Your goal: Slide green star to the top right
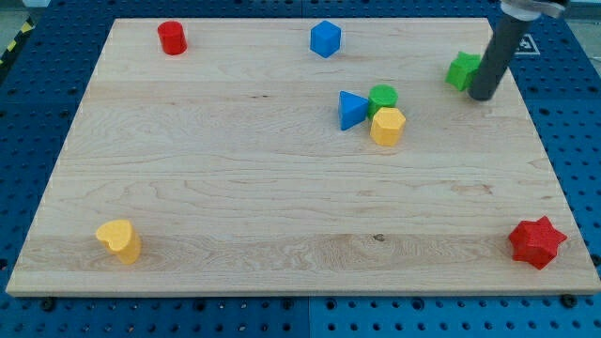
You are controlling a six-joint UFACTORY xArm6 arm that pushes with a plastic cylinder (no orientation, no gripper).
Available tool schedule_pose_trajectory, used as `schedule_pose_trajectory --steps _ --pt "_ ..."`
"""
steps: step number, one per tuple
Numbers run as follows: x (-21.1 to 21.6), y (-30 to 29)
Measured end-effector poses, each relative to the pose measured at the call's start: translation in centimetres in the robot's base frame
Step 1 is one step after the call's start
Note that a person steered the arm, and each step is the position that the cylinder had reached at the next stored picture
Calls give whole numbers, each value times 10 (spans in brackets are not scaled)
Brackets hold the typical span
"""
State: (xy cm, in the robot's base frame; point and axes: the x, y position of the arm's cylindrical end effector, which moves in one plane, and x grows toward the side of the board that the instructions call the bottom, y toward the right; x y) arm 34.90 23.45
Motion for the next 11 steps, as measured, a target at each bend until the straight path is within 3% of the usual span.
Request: schedule_pose_trajectory --steps 2,4,6,7,8,9,10,11 --pt "-75 4" --pt "-21 -6" --pt "-85 -16" --pt "-80 -27" --pt "-89 -79" --pt "-116 -81" --pt "-115 -27" --pt "-115 -10"
